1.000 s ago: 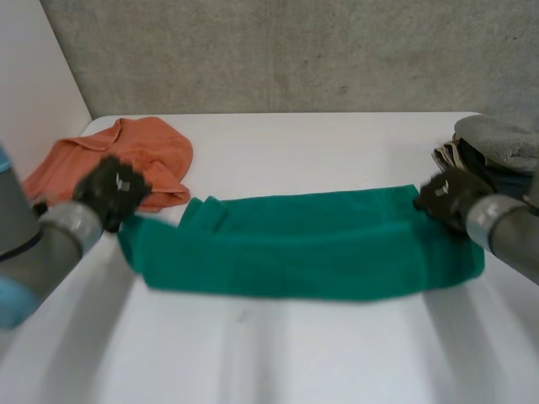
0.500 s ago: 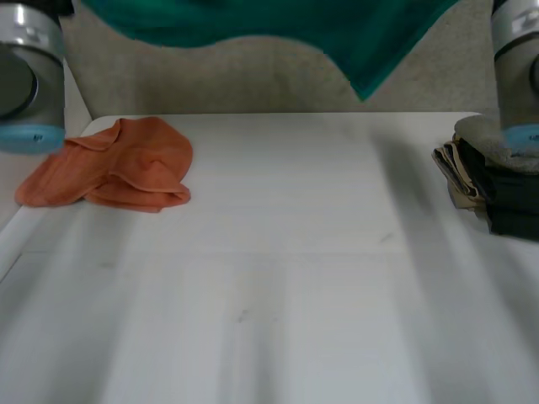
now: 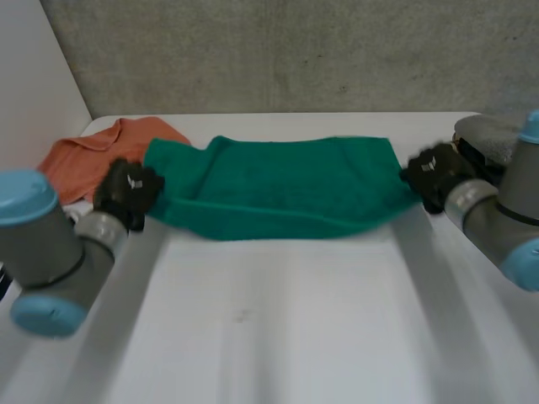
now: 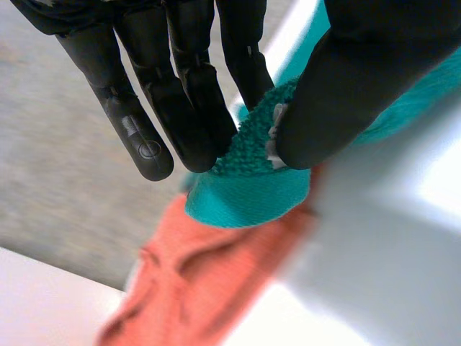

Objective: Fold the laundry.

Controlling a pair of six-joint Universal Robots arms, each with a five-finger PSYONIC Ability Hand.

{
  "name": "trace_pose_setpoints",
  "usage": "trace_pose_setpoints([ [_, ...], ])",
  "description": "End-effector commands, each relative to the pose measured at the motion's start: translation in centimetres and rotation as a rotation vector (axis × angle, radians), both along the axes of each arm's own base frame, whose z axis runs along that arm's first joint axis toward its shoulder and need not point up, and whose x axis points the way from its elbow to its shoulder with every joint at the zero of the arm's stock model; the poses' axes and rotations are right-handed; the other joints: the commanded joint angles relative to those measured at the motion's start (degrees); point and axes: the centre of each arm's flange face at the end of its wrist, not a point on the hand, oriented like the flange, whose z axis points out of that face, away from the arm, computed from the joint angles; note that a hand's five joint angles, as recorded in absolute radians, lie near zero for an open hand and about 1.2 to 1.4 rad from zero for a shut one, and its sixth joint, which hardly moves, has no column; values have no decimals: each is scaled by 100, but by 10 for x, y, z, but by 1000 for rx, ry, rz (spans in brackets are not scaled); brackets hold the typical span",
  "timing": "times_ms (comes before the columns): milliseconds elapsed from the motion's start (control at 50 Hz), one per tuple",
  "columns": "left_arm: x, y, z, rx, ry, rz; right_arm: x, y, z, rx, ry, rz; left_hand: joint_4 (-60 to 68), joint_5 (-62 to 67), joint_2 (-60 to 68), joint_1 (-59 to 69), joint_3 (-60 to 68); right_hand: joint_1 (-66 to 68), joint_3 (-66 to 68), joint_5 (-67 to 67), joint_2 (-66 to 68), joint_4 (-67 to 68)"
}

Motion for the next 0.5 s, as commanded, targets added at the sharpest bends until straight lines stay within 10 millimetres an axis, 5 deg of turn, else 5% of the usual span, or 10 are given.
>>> trace_pose_setpoints([
  [20, 25, 83, -3, 161, -153, -111, -49, 63, 9, 294, 230, -9, 1103, 1393, 1137, 1403, 1159, 1554, 1194, 1243, 1285, 1145],
  [100, 48, 117, 6, 312, -263, -111, -69, 79, 26, 267, 309, 16, 1103, 1393, 1137, 1403, 1159, 1554, 1194, 1243, 1285, 1145],
  [200, 51, 132, 21, 404, -269, -153, -74, 80, 37, 209, 303, 33, 1103, 1393, 1137, 1403, 1159, 1554, 1194, 1243, 1285, 1145],
  [340, 30, 91, 39, 209, -202, -214, -61, 49, 24, 154, 182, -2, 1103, 1393, 1137, 1403, 1159, 1554, 1194, 1243, 1285, 1145],
  [500, 2, -3, 29, -15, -167, -60, -35, -14, 6, -52, 7, -83, 1103, 1393, 1137, 1403, 1159, 1554, 1194, 1243, 1285, 1145],
])
